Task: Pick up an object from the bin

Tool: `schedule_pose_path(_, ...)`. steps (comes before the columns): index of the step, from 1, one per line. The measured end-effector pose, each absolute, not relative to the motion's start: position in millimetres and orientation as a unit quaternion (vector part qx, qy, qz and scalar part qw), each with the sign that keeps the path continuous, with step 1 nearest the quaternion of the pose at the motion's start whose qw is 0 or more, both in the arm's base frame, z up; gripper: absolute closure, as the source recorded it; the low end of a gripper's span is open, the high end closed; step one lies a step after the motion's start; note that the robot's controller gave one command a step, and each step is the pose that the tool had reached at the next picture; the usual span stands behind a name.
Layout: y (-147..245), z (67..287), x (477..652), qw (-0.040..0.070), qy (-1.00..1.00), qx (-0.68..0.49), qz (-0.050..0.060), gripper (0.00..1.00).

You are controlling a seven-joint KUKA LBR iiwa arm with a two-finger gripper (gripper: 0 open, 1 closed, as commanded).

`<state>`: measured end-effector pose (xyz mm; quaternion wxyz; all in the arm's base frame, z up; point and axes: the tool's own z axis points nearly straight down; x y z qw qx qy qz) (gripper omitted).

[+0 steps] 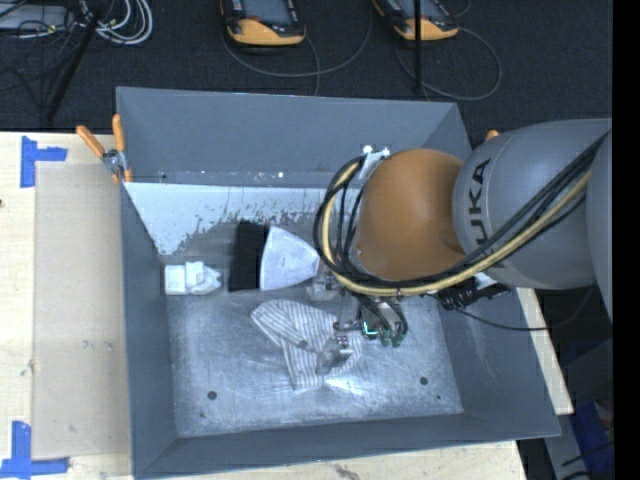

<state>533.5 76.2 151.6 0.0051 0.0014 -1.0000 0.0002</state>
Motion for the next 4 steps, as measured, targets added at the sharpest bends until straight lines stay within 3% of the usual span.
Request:
schedule_pose_path(1, 76, 155, 535.5, 0.001, -1.000, 0.000, 0.000, 0.00)
schedule_pose_path(2, 82, 78, 544.9, 0.001, -0.998, 0.068, -0.001, 1.00)
schedule_pose_path(3, 82, 78, 544.9, 0.001, -0.998, 0.067, -0.002, 1.00)
schedule_pose_path(4, 94, 219, 548.7, -0.002, -0.998, 0.059, 0.000, 1.00)
